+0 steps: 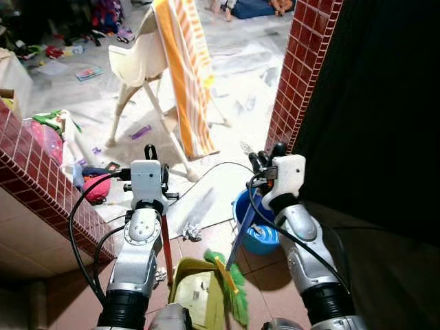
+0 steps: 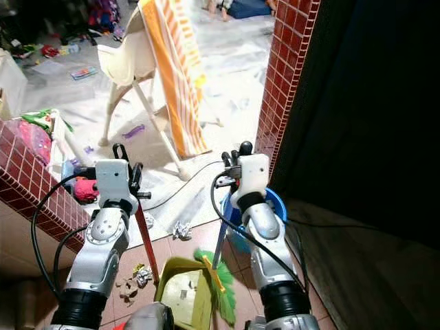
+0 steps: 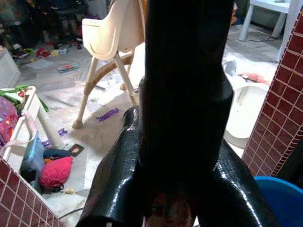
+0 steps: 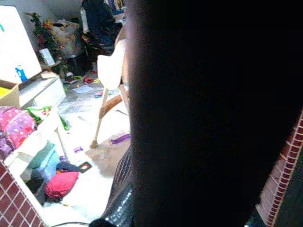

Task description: Sweep floor

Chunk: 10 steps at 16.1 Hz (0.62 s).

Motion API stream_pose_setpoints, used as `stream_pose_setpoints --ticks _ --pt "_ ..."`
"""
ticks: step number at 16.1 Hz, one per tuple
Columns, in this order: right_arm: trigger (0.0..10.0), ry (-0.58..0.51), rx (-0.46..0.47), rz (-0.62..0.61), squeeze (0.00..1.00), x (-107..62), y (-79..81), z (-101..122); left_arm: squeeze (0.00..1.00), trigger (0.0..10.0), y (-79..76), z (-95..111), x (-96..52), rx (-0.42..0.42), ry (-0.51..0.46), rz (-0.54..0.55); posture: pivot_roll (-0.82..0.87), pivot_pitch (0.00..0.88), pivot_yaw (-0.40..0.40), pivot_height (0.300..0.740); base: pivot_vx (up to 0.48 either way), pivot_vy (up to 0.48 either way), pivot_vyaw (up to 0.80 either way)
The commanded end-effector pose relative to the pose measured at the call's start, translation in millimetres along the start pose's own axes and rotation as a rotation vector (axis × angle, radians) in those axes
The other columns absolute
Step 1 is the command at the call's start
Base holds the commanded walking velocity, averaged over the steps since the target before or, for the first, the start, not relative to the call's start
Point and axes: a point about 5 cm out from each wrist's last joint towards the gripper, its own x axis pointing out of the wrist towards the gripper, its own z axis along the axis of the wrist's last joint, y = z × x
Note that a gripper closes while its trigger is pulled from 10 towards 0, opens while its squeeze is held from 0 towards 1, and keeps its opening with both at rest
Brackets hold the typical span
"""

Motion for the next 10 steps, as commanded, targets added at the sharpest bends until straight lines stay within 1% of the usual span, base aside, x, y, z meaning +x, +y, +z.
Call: stream_pose_setpoints --ticks 1,6,10 --pt "10.0 0.007 0.006 0.002 0.00 1.6 -0.7 0.7 0.00 10.0 -4.6 9.2 1.6 -0.012 -0.041 -0.009 -0.04 0.072 0.027 0.740 -0.255 0.000 0.00" --pt "10.0 0.003 0.012 0.021 0.00 4.3 6.7 1.3 0.00 10.0 -11.5 13.7 5.3 -0.015 -0.046 -0.036 -0.04 0.046 0.030 0.740 -0.307 0.000 0.00" --pt "10.0 0.003 0.009 0.028 0.00 5.1 6.5 0.9 0.00 10.0 -14.2 15.7 7.4 -0.017 -0.052 -0.044 -0.04 0.023 0.029 0.740 -0.308 0.000 0.00"
